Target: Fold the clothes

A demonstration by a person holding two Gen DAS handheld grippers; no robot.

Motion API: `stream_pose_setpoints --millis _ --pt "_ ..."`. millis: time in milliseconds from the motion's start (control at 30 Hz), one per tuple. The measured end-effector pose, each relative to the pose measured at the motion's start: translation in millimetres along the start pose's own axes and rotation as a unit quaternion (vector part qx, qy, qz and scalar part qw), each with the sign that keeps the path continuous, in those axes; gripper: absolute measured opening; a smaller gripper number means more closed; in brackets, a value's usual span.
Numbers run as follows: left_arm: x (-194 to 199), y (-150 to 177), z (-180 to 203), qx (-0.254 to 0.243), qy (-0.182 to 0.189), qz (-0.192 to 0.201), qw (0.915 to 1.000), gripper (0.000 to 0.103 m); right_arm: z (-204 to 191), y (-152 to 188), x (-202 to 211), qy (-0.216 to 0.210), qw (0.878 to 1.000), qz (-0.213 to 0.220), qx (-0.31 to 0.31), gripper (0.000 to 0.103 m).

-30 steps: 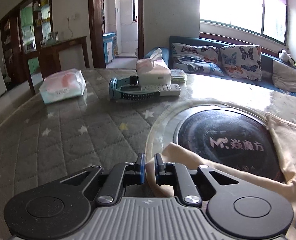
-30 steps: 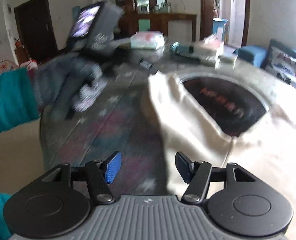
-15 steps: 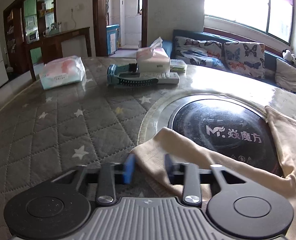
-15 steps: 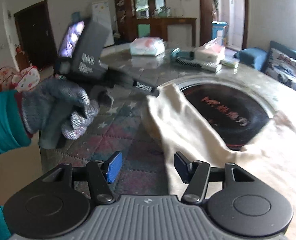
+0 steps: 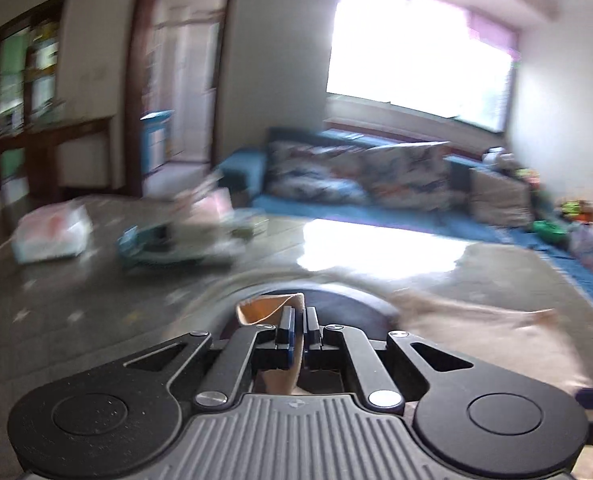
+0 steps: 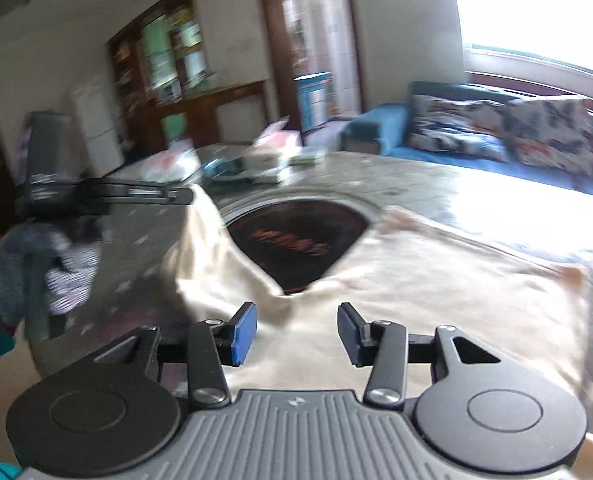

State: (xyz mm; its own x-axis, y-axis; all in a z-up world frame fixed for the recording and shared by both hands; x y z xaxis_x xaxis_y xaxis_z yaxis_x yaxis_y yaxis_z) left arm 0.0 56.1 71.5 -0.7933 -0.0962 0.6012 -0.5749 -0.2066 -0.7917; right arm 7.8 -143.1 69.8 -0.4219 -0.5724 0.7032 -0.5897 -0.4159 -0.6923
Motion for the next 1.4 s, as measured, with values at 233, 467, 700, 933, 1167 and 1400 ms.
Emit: stream_pose_setpoints --millis 233,467,700,933,1167,1400 --pt "27 19 97 -0.079 0.135 0.014 0.9876 0.004 58 14 25 0.039 0.995 0.033 -0.08 0.041" --pt "15 70 153 -0.169 0.187 -0.047 0.9666 0.018 105 39 34 0.071 0.986 0.025 -0.149 0.038" --pt "23 94 129 -0.206 0.146 -0.044 0.9667 0.057 100 56 16 0.043 0.986 -0.013 -0.161 0.038" --pt "23 98 72 -0.167 0.072 -0.044 0.9823 0.092 68 52 -16 0.019 0.988 -0.041 -0.146 0.038" --pt "19 112 44 -0.141 0.039 -0.054 0.9877 0.101 49 48 -36 0.05 0.99 -0.062 -0.117 0.034" --pt "10 115 47 -0.129 0.032 -0.062 0.9892 0.103 42 36 -25 0.081 0.991 -0.051 -0.089 0.004"
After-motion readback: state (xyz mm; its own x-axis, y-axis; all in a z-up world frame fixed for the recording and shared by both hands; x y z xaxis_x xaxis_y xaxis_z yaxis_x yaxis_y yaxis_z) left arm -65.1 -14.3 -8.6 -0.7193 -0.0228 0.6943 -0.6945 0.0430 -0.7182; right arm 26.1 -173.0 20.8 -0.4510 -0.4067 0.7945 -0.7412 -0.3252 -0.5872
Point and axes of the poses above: each gripper's, at about its wrist camera, not at the fingertips, and x roughly against the way its jaws point, z to its right, y to its underside, the point moved 5 cm from there along -x, roughly the way its jaws point, and after that the axes turned 11 degrees about -z, right-handed, at the moved point
